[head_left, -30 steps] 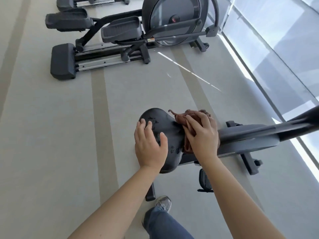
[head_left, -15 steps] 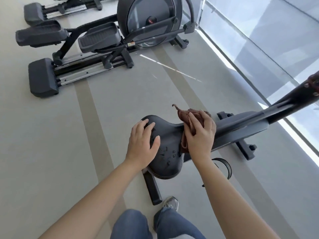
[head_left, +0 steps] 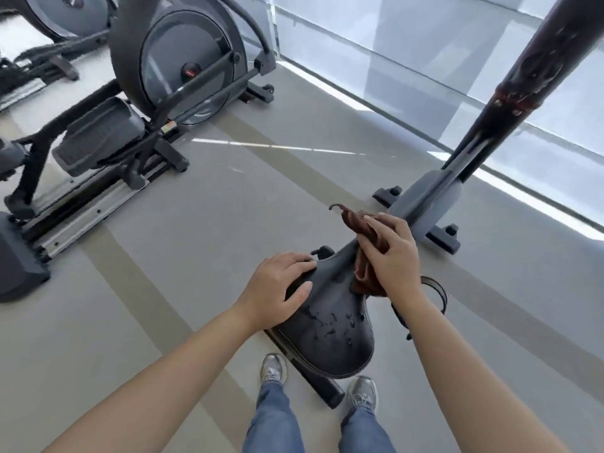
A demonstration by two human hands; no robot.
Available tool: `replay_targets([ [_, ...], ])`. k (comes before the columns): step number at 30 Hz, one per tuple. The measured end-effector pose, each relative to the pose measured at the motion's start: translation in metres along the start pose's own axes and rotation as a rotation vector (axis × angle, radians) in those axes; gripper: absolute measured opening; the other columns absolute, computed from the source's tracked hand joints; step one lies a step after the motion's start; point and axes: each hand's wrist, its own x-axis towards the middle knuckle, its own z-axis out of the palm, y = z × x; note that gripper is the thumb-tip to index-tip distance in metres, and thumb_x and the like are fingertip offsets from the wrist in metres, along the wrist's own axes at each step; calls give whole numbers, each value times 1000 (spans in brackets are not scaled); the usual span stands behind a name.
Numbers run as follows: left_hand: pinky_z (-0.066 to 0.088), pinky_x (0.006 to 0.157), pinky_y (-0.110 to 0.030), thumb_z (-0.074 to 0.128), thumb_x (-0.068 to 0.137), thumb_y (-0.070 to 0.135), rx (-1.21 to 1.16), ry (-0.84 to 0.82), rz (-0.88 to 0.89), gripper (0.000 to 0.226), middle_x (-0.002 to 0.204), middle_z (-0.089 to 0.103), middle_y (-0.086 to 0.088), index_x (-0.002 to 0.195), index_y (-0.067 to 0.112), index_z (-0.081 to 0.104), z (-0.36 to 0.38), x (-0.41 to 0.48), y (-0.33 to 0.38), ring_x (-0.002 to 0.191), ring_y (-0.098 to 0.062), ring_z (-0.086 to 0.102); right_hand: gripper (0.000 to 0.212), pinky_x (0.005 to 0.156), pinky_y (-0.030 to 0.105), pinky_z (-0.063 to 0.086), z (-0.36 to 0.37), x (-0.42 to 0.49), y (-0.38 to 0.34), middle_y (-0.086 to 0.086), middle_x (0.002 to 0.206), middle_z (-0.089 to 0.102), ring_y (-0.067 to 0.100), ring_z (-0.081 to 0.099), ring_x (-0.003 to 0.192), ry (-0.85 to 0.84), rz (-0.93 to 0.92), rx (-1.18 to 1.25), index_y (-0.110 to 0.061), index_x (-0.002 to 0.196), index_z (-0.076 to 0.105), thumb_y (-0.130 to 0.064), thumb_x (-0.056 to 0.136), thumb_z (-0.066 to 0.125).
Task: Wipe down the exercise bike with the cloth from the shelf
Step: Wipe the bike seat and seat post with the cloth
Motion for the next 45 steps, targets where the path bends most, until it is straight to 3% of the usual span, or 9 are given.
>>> replay_targets([
  [5, 41, 91, -39, 44, 84, 34, -40, -18, 126, 44, 120, 60, -6, 115, 9, 62, -2, 2, -12, 110, -22, 55, 32, 99, 25, 32, 19, -22, -6, 5, 123, 53, 21, 45, 113, 211, 49, -82, -18, 113, 65, -16, 81, 69],
  [11, 38, 92, -37, 45, 80, 33, -35, -58, 276, 48, 125, 57, -6, 118, 8, 60, -4, 7, -25, 113, -23, 53, 13, 90, 30, 44, 3, 28, -3, -9, 96, 60, 12, 57, 95, 71, 303, 48, -39, 89, 67, -29, 81, 67],
  [13, 40, 92, -37, 47, 78, 31, -54, -48, 325, 47, 126, 56, -6, 116, 8, 61, -4, 7, -27, 113, -22, 53, 18, 93, 37, 46, 2, 23, 0, -5, 99, 61, 13, 59, 96, 76, 349, 114, -44, 88, 63, -29, 80, 68],
  [21, 41, 92, -34, 50, 72, 28, -97, -23, 397, 48, 125, 57, -4, 114, 9, 63, -3, 9, -33, 113, -19, 53, 41, 89, 8, 33, 21, -45, 2, -5, 109, 56, 6, 52, 103, 361, 329, 114, -34, 118, 60, -27, 79, 70],
  [28, 44, 90, -37, 49, 70, 29, -79, -18, 387, 49, 123, 59, -4, 112, 10, 63, -6, 9, -30, 110, -21, 54, 26, 85, 26, 44, 9, 17, 5, -8, 96, 66, 10, 61, 93, 247, 393, 213, -30, 106, 67, -29, 80, 69],
  [31, 45, 90, -38, 48, 70, 29, -60, -14, 391, 48, 122, 59, -5, 112, 9, 64, -6, 8, -29, 108, -23, 56, 30, 92, 32, 46, 9, -7, 11, 5, 106, 67, 18, 61, 100, 215, 387, 235, -38, 108, 63, -27, 80, 69],
  [34, 45, 89, -39, 48, 70, 29, -42, -16, 380, 49, 121, 60, -5, 111, 9, 64, -7, 9, -27, 107, -24, 57, 36, 89, 23, 42, 11, -47, 4, 3, 101, 64, 16, 59, 98, 279, 397, 213, -32, 113, 64, -26, 78, 71],
  [39, 47, 86, -41, 47, 70, 30, -26, -38, 369, 49, 120, 60, -5, 111, 10, 63, -8, 8, -26, 104, -26, 58, 44, 84, 5, 32, 0, -107, -17, -13, 104, 57, 2, 51, 100, 30, 340, -37, -44, 113, 60, -35, 73, 74],
  [45, 49, 83, -43, 46, 70, 31, -4, -40, 363, 49, 119, 60, -5, 112, 11, 63, -4, 9, -29, 102, -27, 58, 44, 86, 1, 26, 20, -60, -12, 2, 113, 58, 9, 51, 102, 334, 314, -37, -22, 122, 60, -23, 79, 71],
])
